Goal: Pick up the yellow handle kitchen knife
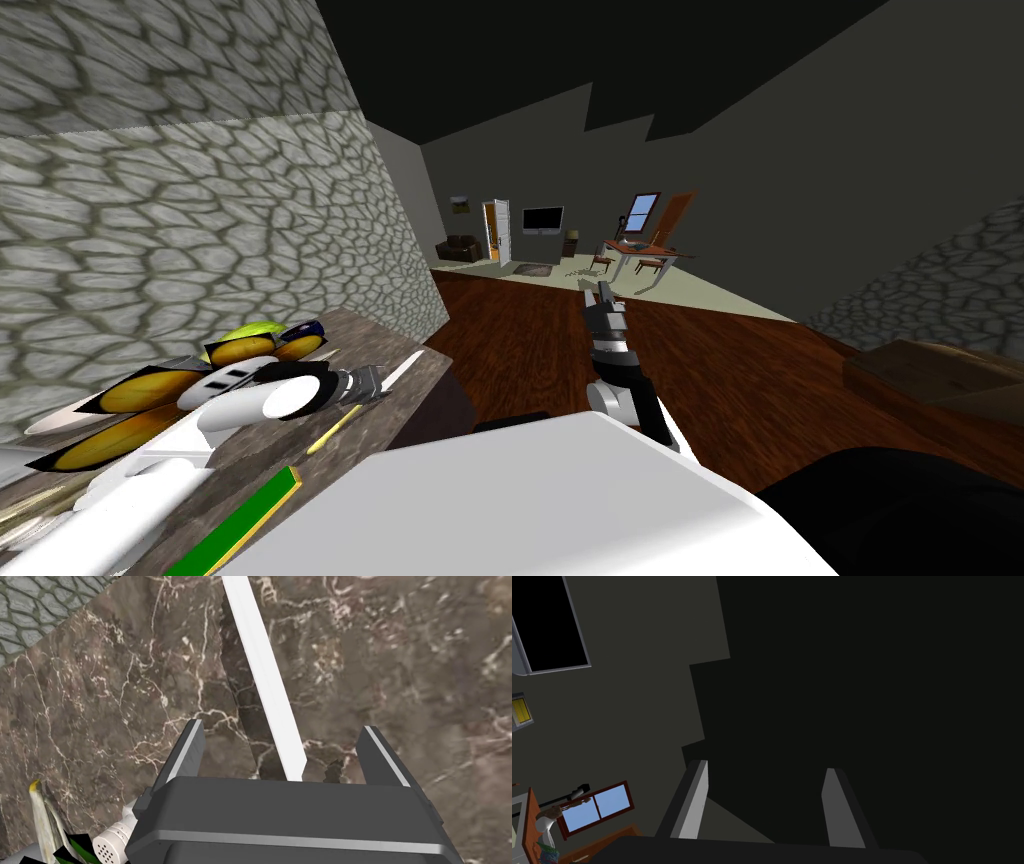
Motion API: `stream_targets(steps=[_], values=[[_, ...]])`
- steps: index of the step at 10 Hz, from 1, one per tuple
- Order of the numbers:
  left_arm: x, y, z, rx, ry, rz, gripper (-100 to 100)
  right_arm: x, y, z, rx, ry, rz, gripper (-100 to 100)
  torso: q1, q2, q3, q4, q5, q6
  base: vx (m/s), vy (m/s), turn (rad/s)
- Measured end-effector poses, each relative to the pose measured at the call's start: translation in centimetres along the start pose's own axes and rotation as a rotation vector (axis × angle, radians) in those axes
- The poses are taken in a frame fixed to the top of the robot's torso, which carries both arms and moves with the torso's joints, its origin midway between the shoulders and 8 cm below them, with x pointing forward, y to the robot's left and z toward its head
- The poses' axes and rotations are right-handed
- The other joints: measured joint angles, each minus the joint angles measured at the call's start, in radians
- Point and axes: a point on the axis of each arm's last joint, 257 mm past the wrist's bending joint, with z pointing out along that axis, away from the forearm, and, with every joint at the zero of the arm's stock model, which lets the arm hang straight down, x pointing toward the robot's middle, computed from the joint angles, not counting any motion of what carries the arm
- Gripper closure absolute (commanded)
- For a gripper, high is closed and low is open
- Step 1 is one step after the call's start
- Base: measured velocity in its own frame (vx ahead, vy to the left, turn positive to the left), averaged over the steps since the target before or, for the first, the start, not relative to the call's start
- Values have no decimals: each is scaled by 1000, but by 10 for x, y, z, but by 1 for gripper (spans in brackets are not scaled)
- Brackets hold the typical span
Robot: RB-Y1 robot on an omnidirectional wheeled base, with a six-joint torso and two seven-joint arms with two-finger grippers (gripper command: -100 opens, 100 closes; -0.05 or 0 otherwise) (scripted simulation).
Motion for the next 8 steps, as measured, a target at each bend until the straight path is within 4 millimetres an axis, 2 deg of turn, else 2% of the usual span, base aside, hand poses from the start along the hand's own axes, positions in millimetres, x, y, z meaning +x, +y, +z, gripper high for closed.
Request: stream_targets(steps=[3,8], values=[[-23,11,-6,-77,-55,-71,-100,0,0,0,0,0,0,0,0,2,1,0,0,0,79,-25,28],[-69,37,-23,-223,-172,-234,-100,0,0,0,0,0,0,0,-1,0,0,0,0,0,111,-41,36]])
